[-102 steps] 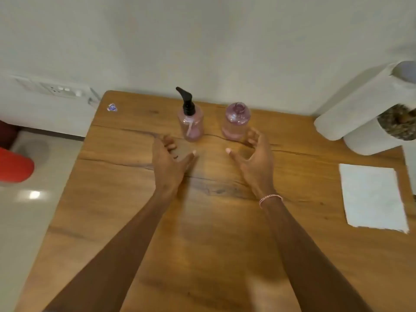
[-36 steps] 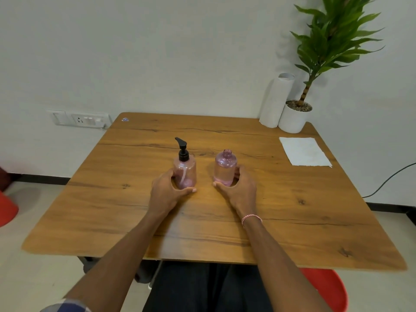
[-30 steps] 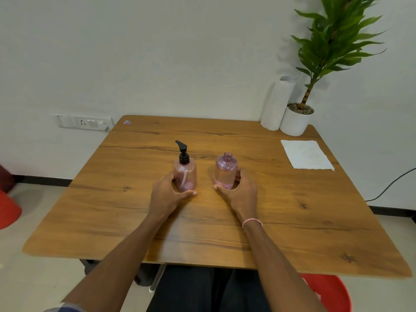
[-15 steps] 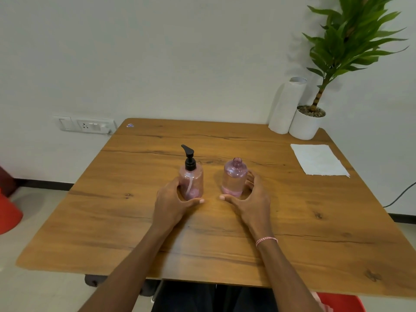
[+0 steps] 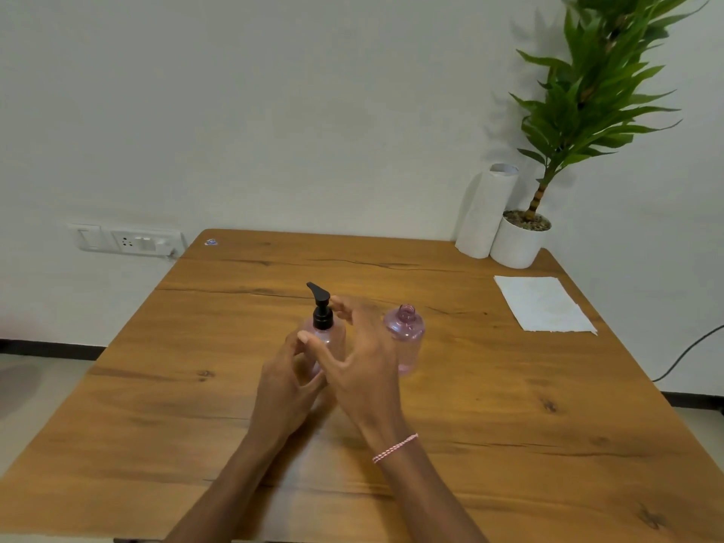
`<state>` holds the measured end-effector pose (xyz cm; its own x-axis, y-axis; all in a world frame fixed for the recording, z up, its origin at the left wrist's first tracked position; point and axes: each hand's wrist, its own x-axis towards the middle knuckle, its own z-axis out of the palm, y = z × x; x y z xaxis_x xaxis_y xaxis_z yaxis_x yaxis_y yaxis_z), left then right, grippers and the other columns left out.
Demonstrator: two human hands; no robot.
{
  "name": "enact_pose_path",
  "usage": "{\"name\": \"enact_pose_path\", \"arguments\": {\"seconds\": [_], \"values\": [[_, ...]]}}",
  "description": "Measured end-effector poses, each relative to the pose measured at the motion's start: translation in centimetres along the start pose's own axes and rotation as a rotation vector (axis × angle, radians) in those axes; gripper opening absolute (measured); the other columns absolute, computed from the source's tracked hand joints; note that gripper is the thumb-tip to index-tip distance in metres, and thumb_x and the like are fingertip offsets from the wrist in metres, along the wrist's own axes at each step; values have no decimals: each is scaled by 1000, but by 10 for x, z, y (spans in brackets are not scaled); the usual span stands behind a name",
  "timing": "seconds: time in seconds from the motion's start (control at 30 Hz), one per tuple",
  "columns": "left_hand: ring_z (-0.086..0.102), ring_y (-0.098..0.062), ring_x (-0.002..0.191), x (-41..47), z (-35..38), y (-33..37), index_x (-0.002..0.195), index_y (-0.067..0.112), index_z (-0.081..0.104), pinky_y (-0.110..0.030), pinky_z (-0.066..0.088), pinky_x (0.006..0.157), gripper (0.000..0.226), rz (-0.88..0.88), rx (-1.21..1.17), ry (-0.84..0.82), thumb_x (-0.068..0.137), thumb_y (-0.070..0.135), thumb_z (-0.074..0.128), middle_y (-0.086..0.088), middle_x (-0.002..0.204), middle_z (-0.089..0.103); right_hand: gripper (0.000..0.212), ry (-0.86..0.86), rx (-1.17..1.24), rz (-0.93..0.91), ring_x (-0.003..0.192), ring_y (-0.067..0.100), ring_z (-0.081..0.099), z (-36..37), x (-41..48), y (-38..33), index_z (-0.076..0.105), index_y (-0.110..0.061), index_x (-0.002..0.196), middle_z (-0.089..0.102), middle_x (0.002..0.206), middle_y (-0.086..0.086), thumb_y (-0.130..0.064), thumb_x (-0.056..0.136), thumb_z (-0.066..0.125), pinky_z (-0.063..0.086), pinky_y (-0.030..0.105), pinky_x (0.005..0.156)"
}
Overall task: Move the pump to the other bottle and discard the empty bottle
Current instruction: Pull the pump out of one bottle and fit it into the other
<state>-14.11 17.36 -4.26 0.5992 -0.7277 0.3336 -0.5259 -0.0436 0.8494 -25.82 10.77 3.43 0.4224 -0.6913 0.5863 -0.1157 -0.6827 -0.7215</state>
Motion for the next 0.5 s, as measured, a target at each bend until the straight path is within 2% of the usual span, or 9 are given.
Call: {"name": "enact_pose_path", "arguments": {"seconds": [0.07, 0.23, 0.3, 0.4, 0.5], "values": [[74, -2, 94, 1, 1, -2, 122, 47, 51, -30, 61, 78, 61, 20, 20, 13, 85, 12, 84, 18, 107, 74, 49, -11, 8, 41, 112, 11, 65, 7, 2, 1, 63, -23, 128, 69, 119, -9, -42, 88, 83, 54, 37, 97], [68, 9, 99, 3, 2, -4, 118, 50, 51, -13, 53, 77, 65, 19, 33, 3, 81, 10, 87, 39, 107, 67, 36, 23, -12, 108, 98, 8, 63, 16, 12, 5, 70, -24, 111, 68, 104, -11, -31, 81, 88, 54, 33, 88], [68, 9, 96, 2, 3, -5, 119, 43, 53, -9, 49, 74, 62, 13, 18, 2, 79, 10, 88, 38, 106, 67, 35, 36, -33, 111, 93, 7, 60, 18, 15, 5, 70, -22, 105, 66, 100, -11, -30, 77, 90, 53, 30, 85], [68, 7, 92, 2, 3, -6, 121, 25, 59, -8, 46, 73, 51, -1, -5, 13, 76, 25, 83, 32, 106, 69, 37, 52, -52, 132, 89, 9, 59, 21, 18, 5, 68, -22, 99, 64, 97, -10, -32, 73, 93, 52, 28, 80], [65, 14, 92, 2, 3, -7, 124, 18, 60, -4, 43, 73, 53, -9, 5, 13, 77, 21, 86, 39, 104, 66, 37, 55, -56, 150, 88, 10, 61, 24, 20, 7, 69, -22, 99, 65, 97, -9, -30, 72, 94, 53, 29, 79]]}}
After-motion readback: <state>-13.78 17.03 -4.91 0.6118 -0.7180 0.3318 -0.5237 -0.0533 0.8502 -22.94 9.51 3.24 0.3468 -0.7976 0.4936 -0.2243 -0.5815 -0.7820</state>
